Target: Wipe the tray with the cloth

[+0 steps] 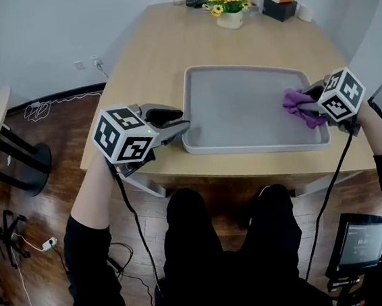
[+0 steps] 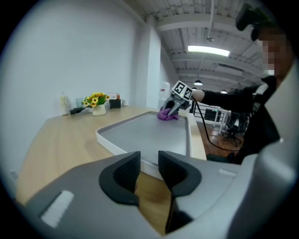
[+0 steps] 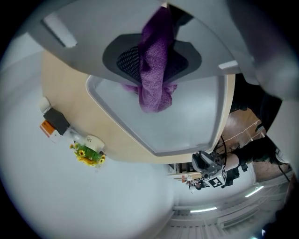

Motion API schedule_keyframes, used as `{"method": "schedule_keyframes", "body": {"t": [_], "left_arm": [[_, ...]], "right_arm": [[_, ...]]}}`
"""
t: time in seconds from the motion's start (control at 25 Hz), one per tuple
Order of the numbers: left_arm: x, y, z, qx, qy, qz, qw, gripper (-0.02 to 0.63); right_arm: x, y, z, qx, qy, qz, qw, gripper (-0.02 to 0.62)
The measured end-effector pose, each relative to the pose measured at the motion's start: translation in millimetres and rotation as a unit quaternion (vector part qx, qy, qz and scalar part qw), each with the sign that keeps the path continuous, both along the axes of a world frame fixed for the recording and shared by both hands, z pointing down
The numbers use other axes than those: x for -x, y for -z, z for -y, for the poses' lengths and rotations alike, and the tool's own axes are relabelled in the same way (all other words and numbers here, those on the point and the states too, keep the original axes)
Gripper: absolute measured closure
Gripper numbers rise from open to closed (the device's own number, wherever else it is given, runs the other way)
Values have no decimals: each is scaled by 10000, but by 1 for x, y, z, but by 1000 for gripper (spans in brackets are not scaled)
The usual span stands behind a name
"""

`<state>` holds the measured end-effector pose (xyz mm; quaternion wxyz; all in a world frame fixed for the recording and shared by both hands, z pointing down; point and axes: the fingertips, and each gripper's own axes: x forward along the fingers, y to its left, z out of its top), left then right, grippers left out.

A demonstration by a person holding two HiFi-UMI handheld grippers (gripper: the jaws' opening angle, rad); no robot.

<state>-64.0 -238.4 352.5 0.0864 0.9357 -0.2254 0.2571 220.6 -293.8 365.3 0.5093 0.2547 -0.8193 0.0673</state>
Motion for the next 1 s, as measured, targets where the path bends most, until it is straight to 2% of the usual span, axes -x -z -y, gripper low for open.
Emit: {"method": "schedule_keyframes", "body": {"t": [0.08, 0.2, 0.28, 0.32, 0.4, 0.48, 0.6, 0.72, 0.8, 0.88, 1.0], "left_arm": [[7, 0, 2, -285, -179, 246, 9991, 506], [16, -10, -7, -324, -725, 595, 9951, 508], [18, -14, -21, -302, -1159, 583, 9911, 548], [17, -13, -28, -246, -1325, 479, 9897, 548], [16, -7, -44, -126, -1555, 334, 9872, 546], [13, -3, -56, -221, -1665, 445, 9848, 543], [6, -1, -62, -532, -1584, 646, 9838, 493], [3, -9, -62, -713, -1410, 994, 9824, 345], [3, -18, -59, -709, -1193, 1186, 9832, 336], [-1, -21, -55, -445, -920, 960, 9901, 336], [-8, -17, -55, 235, -511, 255, 9981, 304]], "right_arm": [[2, 0, 4, 56, -24, 49, 10000, 497], [34, 2, 6, 107, 250, 64, 9996, 497], [74, 4, 4, 168, 555, 204, 9981, 497], [98, 4, 2, 186, 736, 280, 9967, 497], [145, 6, -8, 207, 1136, 401, 9925, 497], [188, 7, -21, 216, 1564, 472, 9863, 497], [235, 4, -39, 179, 2110, 505, 9760, 497], [260, 1, -44, 165, 2291, 492, 9720, 497], [261, -1, -43, 202, 2238, 510, 9731, 497], [247, -1, -36, 219, 2055, 562, 9768, 497], [198, 0, -15, 201, 1492, 529, 9872, 497]]}}
